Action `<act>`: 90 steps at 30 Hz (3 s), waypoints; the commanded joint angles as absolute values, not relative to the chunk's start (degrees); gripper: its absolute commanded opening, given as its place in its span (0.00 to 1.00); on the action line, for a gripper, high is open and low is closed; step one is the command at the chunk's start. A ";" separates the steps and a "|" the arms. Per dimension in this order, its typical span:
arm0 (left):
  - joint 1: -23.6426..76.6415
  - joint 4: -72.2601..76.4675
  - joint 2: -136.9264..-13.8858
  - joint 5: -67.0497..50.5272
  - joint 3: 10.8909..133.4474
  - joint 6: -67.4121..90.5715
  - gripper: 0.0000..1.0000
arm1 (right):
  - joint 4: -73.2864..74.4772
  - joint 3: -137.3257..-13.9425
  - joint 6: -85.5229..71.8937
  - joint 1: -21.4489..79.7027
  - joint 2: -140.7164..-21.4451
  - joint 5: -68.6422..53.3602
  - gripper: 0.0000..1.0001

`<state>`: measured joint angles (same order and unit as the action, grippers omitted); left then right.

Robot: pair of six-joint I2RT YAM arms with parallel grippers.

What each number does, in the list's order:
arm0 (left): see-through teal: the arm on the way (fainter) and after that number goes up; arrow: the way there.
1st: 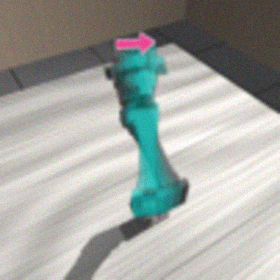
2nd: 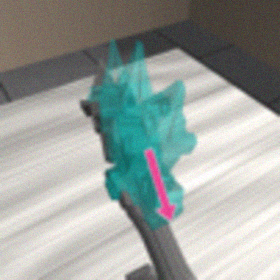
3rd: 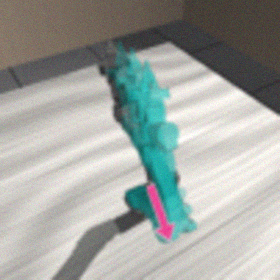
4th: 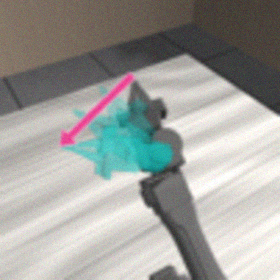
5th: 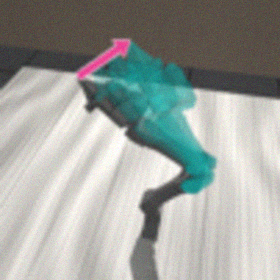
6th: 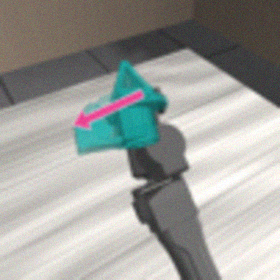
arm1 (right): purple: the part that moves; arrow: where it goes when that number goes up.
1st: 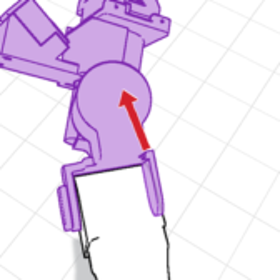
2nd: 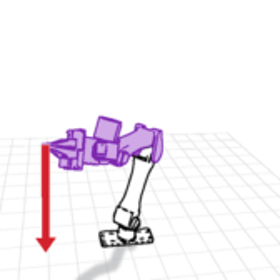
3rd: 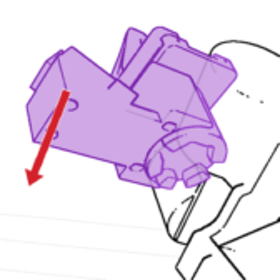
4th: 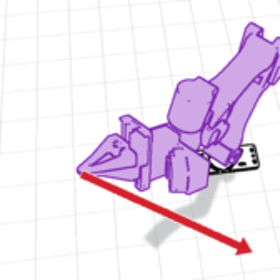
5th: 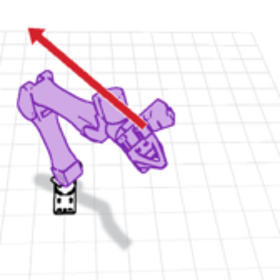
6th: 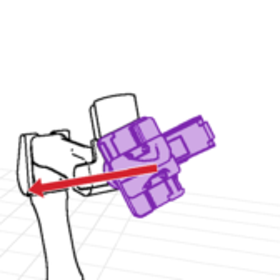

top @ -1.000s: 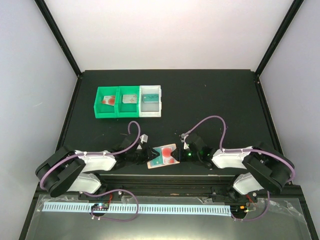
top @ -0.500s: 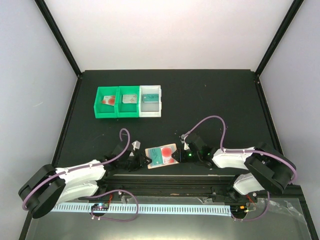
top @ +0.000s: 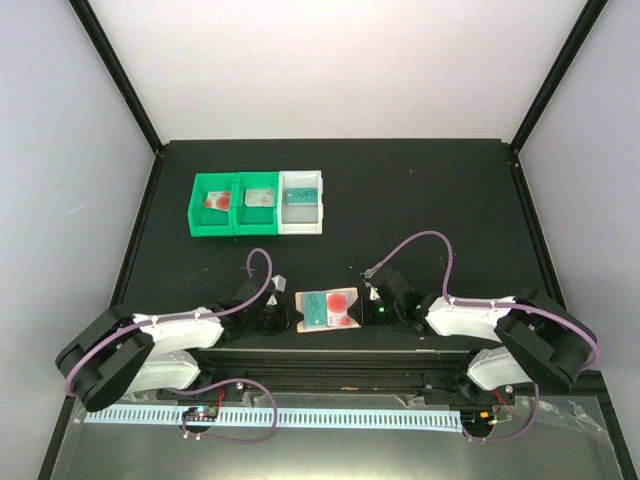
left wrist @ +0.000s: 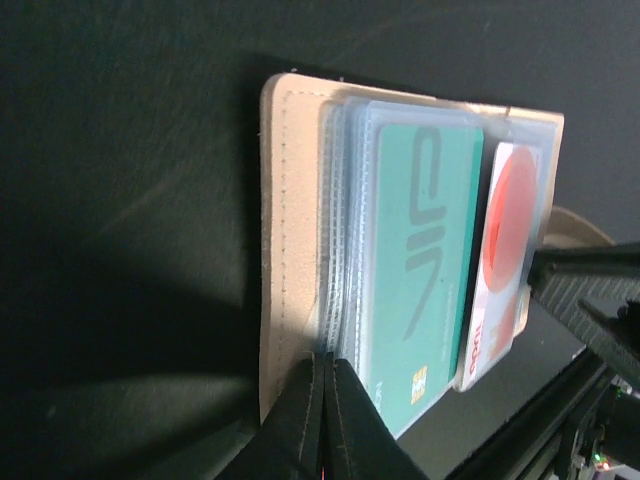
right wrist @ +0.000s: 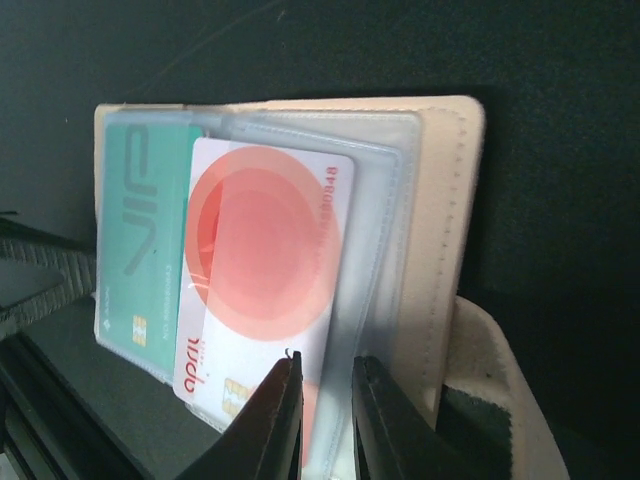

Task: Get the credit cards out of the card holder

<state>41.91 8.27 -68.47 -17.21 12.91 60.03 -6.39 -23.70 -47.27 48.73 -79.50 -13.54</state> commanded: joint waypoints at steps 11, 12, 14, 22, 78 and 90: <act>38.50 3.67 -70.09 -12.88 18.59 56.41 0.23 | -3.60 -23.03 -48.52 48.90 -74.02 -13.08 0.17; 38.54 3.57 -69.53 -13.37 18.75 56.42 0.25 | -3.86 -23.14 -48.53 48.95 -74.01 -13.50 0.17; 38.58 3.99 -68.75 -14.91 19.12 56.51 0.30 | -4.06 -23.43 -48.79 48.92 -74.13 -14.15 0.18; 40.49 5.01 -66.77 -17.60 21.16 57.68 0.36 | -6.66 -23.55 -49.94 48.94 -76.83 -15.38 0.18; 46.29 18.89 -83.36 -22.92 22.06 59.80 0.02 | -2.26 -21.80 -50.18 48.90 -80.79 -9.91 0.18; 44.59 10.44 -77.07 -21.11 21.80 56.87 0.01 | -1.24 -21.40 -49.06 48.90 -80.55 -8.95 0.18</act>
